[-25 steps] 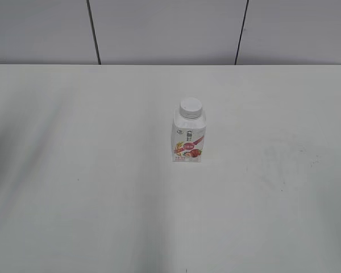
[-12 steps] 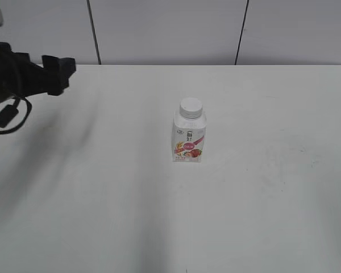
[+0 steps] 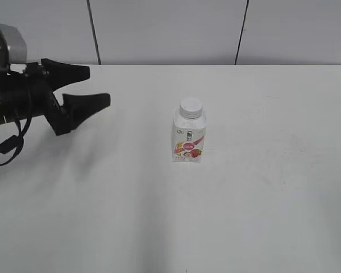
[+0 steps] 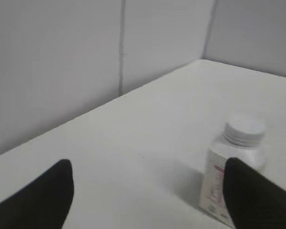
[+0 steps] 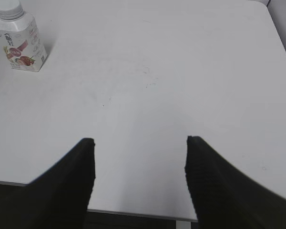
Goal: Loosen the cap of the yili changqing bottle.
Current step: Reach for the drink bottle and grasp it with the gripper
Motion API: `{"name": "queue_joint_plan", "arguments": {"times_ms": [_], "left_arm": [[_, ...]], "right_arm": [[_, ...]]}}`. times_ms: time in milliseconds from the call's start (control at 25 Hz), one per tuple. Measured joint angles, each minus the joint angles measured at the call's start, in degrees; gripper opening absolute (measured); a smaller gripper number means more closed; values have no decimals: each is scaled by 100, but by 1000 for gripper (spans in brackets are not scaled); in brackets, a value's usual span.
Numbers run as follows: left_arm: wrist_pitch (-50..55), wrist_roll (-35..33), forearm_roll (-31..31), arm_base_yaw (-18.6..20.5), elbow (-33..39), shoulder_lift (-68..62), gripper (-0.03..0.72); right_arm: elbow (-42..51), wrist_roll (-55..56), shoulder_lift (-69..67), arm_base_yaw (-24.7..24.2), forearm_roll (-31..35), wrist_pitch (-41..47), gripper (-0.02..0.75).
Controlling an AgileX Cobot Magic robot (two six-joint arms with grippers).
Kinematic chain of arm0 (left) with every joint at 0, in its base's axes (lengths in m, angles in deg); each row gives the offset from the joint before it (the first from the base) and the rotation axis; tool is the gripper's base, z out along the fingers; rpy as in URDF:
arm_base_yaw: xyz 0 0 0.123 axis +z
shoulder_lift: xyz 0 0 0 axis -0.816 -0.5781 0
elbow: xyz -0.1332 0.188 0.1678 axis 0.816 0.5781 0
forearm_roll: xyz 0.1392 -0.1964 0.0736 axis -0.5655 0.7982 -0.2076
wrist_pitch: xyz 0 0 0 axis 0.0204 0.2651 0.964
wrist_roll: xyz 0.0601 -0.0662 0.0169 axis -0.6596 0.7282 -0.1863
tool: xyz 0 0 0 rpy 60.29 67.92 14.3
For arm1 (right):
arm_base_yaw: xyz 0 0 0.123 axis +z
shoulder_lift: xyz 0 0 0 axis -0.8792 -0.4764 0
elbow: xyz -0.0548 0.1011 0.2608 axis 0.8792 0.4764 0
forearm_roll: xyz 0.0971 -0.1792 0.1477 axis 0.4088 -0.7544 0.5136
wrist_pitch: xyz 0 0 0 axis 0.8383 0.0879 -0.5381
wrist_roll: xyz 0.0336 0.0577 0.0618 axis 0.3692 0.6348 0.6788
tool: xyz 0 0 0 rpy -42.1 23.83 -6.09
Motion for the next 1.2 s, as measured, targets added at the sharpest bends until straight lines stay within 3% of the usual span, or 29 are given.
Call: {"name": "queue_joint_plan", "arguments": {"times_ms": [80,160,280,760,1200], "left_arm": [[-303,22,-1155,181,-479,-372,583],[-424,62,-1870,211,-899,-775,583],[-456,156,-2379,120,-1425,-1299,583],[-467,818,-2586,-963,-3194,-2921,583],[-498,1604,-2539,-1538,-4178,-3393,583]], "right_arm": [[0,0,0,0,0,0,479],[0,0,0,0,0,0,479],[0,0,0,0,0,0,479],[0,0,0,0,0,0,479],[0,0,0,0,0,0,479]]}}
